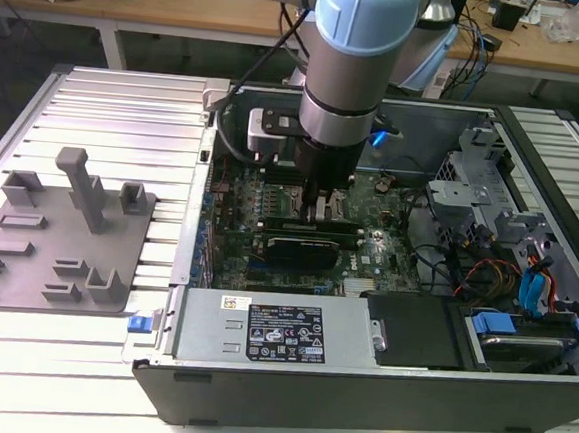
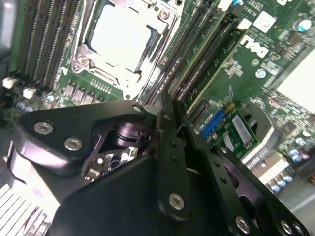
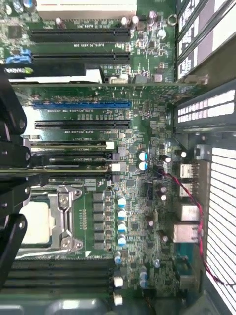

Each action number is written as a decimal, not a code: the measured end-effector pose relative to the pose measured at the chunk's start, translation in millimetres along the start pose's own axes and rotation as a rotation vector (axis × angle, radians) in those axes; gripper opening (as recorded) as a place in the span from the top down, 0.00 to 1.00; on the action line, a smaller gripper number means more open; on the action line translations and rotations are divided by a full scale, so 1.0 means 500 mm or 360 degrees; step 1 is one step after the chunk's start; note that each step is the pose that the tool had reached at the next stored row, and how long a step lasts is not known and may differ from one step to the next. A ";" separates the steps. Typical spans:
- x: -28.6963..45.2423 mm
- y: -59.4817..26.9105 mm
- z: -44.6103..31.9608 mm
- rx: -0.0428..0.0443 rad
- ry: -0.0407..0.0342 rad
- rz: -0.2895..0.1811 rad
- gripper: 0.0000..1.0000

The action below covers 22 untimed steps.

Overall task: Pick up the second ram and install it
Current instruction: 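Insert the second ram into the second slot, then press down the second ram until it locks into place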

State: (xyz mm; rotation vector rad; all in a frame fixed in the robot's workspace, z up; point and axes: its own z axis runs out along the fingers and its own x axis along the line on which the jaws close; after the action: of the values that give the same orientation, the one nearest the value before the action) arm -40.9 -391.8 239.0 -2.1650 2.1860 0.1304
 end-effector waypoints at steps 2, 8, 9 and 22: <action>-0.003 0.000 -0.024 0.0000 0.0000 0.0000 0.83; -0.003 -0.011 -0.030 0.0000 0.0001 0.0000 0.83; -0.003 -0.026 -0.030 0.0000 0.0001 0.0000 0.83; -0.004 -0.038 -0.030 0.0000 0.0001 -0.0001 0.92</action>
State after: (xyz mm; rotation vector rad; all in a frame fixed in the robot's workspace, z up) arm -21.8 -391.8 254.0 -2.1659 2.1855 0.1300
